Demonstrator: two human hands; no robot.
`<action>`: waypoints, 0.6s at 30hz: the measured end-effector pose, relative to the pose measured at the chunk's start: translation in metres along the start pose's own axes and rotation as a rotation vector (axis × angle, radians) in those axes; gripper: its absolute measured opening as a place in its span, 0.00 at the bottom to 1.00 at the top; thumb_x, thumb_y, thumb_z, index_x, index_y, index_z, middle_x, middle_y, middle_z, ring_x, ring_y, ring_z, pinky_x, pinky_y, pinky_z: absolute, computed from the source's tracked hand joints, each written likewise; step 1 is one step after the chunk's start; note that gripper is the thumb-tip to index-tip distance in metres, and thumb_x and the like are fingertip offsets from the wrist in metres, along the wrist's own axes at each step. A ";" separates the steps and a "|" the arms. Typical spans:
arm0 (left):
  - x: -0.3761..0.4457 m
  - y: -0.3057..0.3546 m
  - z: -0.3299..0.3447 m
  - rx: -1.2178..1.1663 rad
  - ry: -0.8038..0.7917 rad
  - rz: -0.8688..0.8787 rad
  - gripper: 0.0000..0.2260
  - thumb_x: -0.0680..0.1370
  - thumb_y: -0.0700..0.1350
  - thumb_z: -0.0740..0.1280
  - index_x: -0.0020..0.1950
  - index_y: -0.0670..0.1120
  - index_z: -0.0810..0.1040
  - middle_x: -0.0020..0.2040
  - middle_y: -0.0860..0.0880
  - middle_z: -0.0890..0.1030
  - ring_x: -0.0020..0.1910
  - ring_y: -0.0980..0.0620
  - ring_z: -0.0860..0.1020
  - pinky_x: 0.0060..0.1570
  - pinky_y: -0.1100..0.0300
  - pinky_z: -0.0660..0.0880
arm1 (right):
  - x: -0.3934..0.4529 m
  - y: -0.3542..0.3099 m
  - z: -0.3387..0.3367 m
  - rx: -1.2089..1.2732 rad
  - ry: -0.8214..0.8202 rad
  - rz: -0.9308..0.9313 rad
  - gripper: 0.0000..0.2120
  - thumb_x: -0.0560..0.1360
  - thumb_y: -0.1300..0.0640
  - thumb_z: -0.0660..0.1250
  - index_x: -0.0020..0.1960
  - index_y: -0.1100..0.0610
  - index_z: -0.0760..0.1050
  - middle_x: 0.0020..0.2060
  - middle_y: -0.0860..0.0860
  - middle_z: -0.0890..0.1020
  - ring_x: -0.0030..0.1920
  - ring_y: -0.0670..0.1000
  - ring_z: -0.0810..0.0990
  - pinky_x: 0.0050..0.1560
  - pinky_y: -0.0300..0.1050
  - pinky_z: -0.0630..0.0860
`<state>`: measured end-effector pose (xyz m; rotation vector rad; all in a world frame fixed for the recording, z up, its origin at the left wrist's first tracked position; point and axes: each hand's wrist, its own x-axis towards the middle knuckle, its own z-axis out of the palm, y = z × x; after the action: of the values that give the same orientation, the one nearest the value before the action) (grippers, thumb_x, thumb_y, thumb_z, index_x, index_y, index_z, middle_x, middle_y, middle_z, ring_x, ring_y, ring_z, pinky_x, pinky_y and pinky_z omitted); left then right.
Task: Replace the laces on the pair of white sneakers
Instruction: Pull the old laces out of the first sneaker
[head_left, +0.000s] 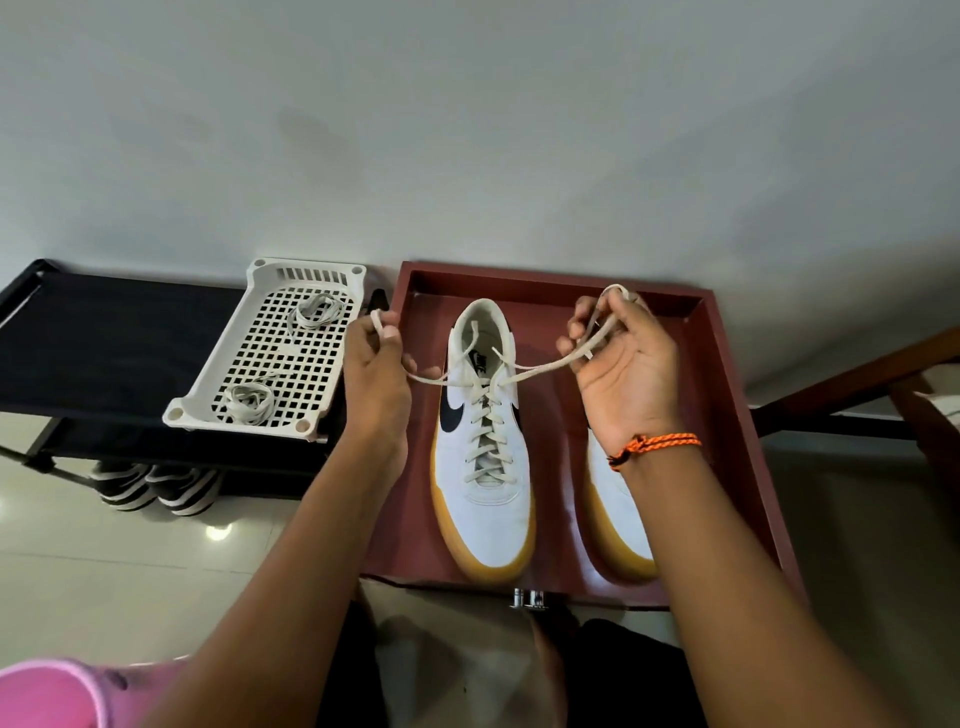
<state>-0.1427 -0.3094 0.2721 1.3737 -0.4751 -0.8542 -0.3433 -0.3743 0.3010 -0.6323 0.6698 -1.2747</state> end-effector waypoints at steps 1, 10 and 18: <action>0.000 -0.001 -0.001 0.044 0.024 0.000 0.07 0.89 0.40 0.57 0.61 0.49 0.74 0.45 0.46 0.72 0.34 0.57 0.71 0.41 0.56 0.82 | 0.000 0.000 -0.001 -0.044 0.030 -0.022 0.04 0.82 0.60 0.64 0.48 0.55 0.73 0.42 0.53 0.79 0.36 0.50 0.74 0.35 0.43 0.71; -0.007 -0.012 -0.005 0.731 -0.145 0.163 0.16 0.85 0.44 0.64 0.73 0.50 0.71 0.68 0.47 0.73 0.62 0.48 0.76 0.60 0.54 0.71 | -0.002 0.031 -0.021 -0.946 -0.049 -0.013 0.14 0.85 0.54 0.65 0.70 0.52 0.74 0.53 0.52 0.83 0.43 0.46 0.81 0.39 0.43 0.77; -0.044 -0.008 0.005 0.996 -0.214 0.448 0.14 0.82 0.42 0.68 0.68 0.47 0.74 0.69 0.47 0.73 0.63 0.45 0.77 0.59 0.47 0.75 | -0.029 0.025 -0.041 -1.666 -0.118 -0.318 0.13 0.84 0.55 0.64 0.49 0.61 0.84 0.61 0.55 0.82 0.62 0.57 0.79 0.61 0.52 0.76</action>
<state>-0.1763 -0.2793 0.2729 1.9496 -1.4454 -0.3710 -0.3628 -0.3439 0.2588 -2.1907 1.5291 -0.6767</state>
